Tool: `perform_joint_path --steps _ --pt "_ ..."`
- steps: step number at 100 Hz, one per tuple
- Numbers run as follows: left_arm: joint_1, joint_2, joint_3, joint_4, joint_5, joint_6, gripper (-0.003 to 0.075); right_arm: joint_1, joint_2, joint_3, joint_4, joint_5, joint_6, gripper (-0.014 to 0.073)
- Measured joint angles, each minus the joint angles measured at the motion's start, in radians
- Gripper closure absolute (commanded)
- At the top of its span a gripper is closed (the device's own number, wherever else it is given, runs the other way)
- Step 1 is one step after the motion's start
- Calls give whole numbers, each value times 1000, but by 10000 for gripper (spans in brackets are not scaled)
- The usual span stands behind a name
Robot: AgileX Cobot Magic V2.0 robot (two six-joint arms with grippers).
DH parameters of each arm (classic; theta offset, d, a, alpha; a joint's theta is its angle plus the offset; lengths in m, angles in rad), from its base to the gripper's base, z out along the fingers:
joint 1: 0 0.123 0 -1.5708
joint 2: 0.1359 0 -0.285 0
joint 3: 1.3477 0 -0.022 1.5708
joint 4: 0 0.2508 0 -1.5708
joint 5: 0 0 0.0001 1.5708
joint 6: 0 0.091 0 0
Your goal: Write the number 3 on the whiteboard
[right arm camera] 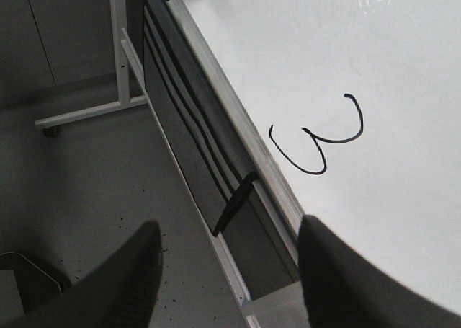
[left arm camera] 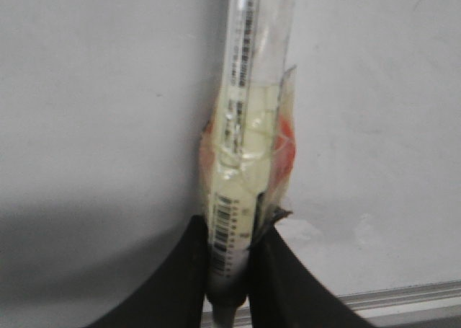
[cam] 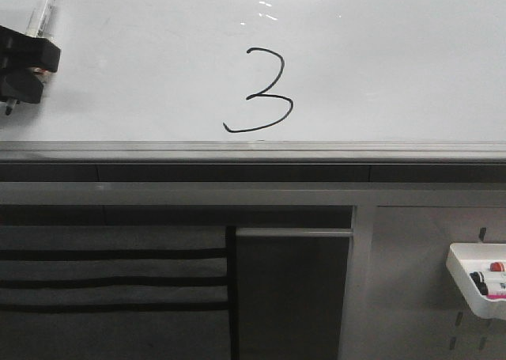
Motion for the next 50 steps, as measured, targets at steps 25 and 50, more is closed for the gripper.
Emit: perform_joint_path --steps 25,50 --pt "0 0 0 12 3 0 411 0 0 0 0 1 0 221" --pt "0 -66 0 105 43 0 414 0 -61 0 -16 7 83 221"
